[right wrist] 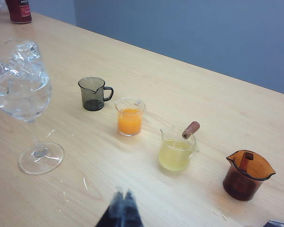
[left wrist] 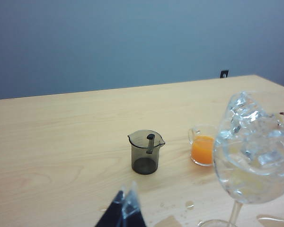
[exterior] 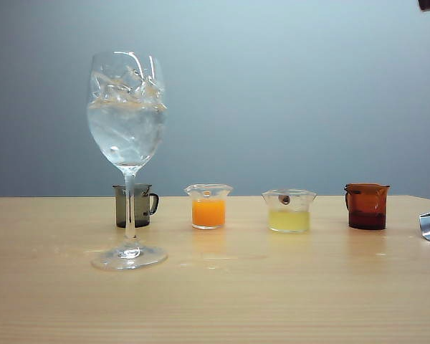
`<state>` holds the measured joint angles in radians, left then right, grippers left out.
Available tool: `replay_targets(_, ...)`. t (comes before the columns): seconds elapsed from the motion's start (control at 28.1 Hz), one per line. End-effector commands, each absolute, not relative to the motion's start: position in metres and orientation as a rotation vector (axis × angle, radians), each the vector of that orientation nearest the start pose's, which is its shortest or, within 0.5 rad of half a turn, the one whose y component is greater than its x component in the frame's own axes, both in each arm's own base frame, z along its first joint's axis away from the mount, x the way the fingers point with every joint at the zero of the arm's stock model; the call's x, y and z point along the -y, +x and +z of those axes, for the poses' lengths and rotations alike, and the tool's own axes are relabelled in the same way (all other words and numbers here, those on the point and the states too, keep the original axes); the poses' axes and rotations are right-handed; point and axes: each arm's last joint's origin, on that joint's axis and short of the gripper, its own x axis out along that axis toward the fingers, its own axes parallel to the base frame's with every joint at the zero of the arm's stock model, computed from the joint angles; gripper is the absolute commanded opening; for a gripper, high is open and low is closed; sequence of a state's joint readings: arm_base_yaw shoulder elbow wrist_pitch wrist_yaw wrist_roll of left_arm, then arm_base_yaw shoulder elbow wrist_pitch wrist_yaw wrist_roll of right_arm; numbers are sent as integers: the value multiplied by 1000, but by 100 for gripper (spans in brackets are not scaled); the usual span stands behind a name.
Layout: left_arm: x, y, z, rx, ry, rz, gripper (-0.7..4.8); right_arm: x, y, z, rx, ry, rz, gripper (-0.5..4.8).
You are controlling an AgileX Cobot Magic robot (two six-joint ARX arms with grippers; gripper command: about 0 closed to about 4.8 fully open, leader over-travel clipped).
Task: Pick up the first measuring cup from the left, pour the coconut rum inside into the goblet, and finally put the measuring cup back in its original place.
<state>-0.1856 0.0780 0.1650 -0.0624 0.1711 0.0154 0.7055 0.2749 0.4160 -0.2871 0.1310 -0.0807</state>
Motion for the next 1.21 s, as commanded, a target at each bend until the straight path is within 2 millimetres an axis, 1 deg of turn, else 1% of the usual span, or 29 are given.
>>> replay_targets(0.04,23,93,201,78,-11,-358,-6,-59,75,258,-95,-129,579,-4)
replay_targets(0.14,23,96,188,63,-12,-363,-6,-59,75,258,-95,-129,579,-4)
replay_targets(0.25,23,97,181,45,-14,-363,-6,-59,75,258,-95,-129,579,-4)
replay_targets(0.39,21,95,183,72,-15,-345,-6,-59,75,258,-95,-129,579,-4)
replay_targets(0.5,14,93,185,119,-11,-276,-6,-59,75,258,-95,-129,579,-4)
replay_targets(0.68,4,94,186,128,-6,-139,-6,-59,75,257,-98,-130,579,-4)
replay_targets(0.78,-1,95,181,118,-15,2,-6,-59,75,257,-106,-133,579,-4)
replay_targets(0.85,-1,97,176,104,-18,37,-6,-59,75,256,-108,-135,580,-4)
replay_targets(1.0,-1,97,170,45,-3,42,-5,-59,75,256,-108,-135,580,-4)
replay_targets(1.1,0,97,171,55,49,12,-6,-59,75,256,-108,-135,580,-4)
replay_targets(1.21,1,97,172,61,52,-13,-5,-59,75,256,-108,-135,580,-4)
